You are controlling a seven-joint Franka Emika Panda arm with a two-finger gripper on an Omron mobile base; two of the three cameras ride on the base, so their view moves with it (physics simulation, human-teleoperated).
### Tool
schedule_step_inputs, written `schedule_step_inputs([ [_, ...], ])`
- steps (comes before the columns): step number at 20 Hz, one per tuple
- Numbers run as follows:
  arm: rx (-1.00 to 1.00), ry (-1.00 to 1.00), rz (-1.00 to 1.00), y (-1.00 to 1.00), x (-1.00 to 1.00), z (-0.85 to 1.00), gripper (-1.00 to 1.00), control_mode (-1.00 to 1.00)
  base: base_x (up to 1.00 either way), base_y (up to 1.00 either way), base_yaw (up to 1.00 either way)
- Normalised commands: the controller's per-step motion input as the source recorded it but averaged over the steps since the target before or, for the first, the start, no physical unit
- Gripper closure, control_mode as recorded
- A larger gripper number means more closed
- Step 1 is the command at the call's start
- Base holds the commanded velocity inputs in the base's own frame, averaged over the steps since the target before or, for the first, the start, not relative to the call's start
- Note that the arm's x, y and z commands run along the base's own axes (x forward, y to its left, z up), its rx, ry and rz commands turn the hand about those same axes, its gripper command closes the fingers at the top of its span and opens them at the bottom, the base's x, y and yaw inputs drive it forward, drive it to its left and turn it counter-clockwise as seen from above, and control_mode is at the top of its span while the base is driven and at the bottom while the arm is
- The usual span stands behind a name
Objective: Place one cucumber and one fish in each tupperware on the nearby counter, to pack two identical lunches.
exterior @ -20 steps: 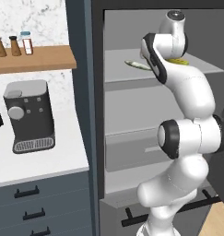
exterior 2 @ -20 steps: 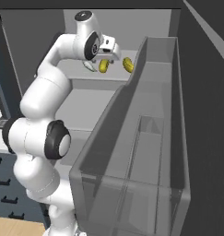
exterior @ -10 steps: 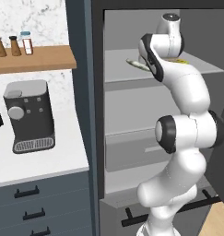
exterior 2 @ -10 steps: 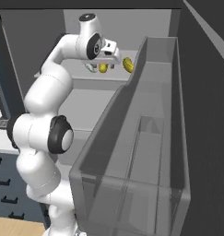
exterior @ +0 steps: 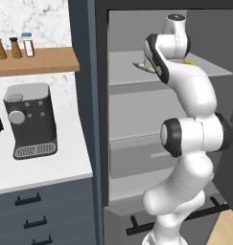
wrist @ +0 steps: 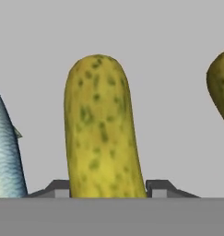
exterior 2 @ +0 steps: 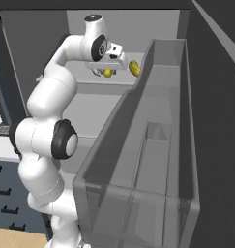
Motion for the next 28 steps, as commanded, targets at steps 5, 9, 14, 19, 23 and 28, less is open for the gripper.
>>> schedule_step_inputs([
  [5, 0.0, -0.04, 0.01, 0.0, -0.54, 0.0, 1.0, -1.0, 0.0, 0.0, 0.0],
  [9, 0.05, -0.32, 0.05, 0.0, -1.0, 0.0, 1.0, -1.0, 0.0, 0.0, 0.0],
  [14, 0.06, -0.4, 0.04, 0.0, -1.0, -0.01, 1.0, -1.0, 0.0, 0.0, 0.0],
  [19, 0.03, -0.37, 0.05, 0.0, -1.0, -0.02, 1.0, -1.0, 0.0, 0.0, 0.0],
  [23, 0.03, -0.33, 0.01, 0.0, -1.0, 0.0, 1.0, -1.0, 0.0, 0.0, 0.0],
  [28, 0.0, -0.07, 0.04, 0.08, -1.0, -0.1, 1.0, -1.0, 0.0, 0.0, 0.0],
])
